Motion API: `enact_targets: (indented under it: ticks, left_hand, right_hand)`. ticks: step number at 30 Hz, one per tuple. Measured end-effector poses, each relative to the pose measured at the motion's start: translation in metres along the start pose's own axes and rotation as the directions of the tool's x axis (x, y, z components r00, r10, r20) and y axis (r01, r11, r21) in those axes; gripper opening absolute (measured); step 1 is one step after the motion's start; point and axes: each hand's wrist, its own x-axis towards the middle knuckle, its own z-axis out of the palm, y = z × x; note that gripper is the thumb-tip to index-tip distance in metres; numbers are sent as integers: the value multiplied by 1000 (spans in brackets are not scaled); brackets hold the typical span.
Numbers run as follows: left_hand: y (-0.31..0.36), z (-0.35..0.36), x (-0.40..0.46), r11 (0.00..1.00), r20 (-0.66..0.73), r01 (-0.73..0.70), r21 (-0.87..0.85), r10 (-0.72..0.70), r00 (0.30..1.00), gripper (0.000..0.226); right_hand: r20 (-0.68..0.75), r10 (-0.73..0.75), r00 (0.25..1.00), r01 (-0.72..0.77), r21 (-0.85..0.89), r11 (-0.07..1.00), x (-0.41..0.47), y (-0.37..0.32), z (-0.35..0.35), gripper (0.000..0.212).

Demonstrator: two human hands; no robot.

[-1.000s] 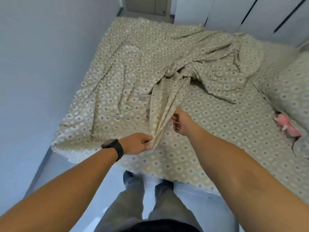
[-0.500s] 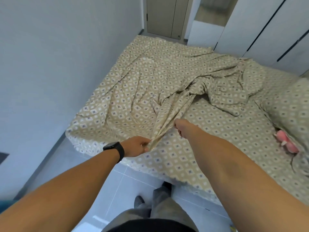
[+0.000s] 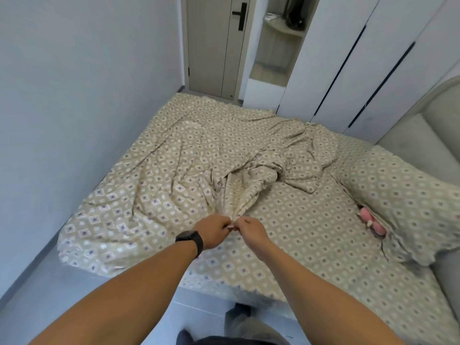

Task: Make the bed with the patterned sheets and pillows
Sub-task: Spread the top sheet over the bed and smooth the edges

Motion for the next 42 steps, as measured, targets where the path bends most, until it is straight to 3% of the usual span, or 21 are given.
enact_targets:
  ticks: [3, 6, 9, 12, 14, 16, 19, 21, 22, 25, 26, 29, 31, 33, 36, 37, 39, 42]
  left_hand:
    - [11, 2, 1, 983, -12, -38, -181, 36, 999, 23]
    - [25, -6, -3, 938, 20, -77, -339, 89, 996, 16]
    - [39, -12, -6, 909, 73, -61, -412, 100, 992, 17]
    - [33, -14, -5, 889, 8, 5, -457, -1, 1000, 18]
    - [24, -14, -3, 903, -102, 37, -428, -89, 991, 17]
    - [19, -14, -2, 955, -175, 71, -288, -126, 976, 3]
    - [33, -7, 10, 992, -207, 47, -116, -70, 976, 68]
    - [52, 1, 27, 999, -243, 9, -42, -19, 970, 80]
    - [63, 7, 40, 1000, -259, 4, -11, -6, 966, 72]
    - [97, 14, 69, 998, -290, 31, -61, -47, 956, 8]
    - [105, 16, 75, 995, -303, 16, -102, -47, 952, 10]
    - [119, 18, 82, 975, -263, -23, -219, -36, 964, 18]
    - [128, 21, 82, 947, -230, -24, -320, -53, 972, 19]
    - [137, 20, 79, 915, -200, -28, -402, -59, 978, 23]
    - [147, 17, 69, 879, -158, -33, -476, -49, 986, 19]
    - [148, 17, 64, 867, -145, -22, -498, -59, 988, 19]
    - [142, 19, 55, 861, -139, -1, -509, -81, 987, 21]
    - [124, 25, 44, 850, -159, 46, -525, -151, 976, 23]
  right_hand:
    - [-29, 123, 992, -119, 107, 987, 24, 6, -19, 25]
    - [109, 402, 909, -414, 333, 847, 57, 21, -30, 37]
    - [206, 484, 850, -520, 472, 712, 84, 35, -39, 31]
    - [97, 464, 880, -431, 572, 698, 102, 21, -53, 29]
    - [-27, 405, 914, -323, 557, 765, 102, 7, -63, 29]
    - [-167, 288, 943, -171, 500, 849, 93, -4, -70, 32]
    - [-190, 8, 982, 62, 361, 930, 78, -10, -79, 38]
    - [-125, -139, 982, 169, 276, 946, 71, -13, -86, 39]
    - [-103, -186, 977, 205, 229, 952, 72, -11, -93, 39]
    - [-73, -248, 966, 256, 156, 954, 77, -3, -116, 33]
    - [-68, -244, 967, 252, 154, 955, 80, 1, -125, 31]
    - [-40, -164, 986, 169, 206, 964, 91, 16, -147, 26]
    - [33, 19, 999, -30, 360, 932, 103, 29, -151, 24]
    - [176, 216, 960, -276, 487, 829, 119, 47, -147, 25]
    - [394, 399, 828, -561, 608, 563, 141, 63, -141, 38]
    - [416, 411, 811, -582, 641, 501, 148, 65, -140, 35]
    - [355, 411, 839, -530, 704, 473, 158, 61, -143, 28]
    - [192, 417, 888, -416, 721, 555, 160, 51, -153, 19]
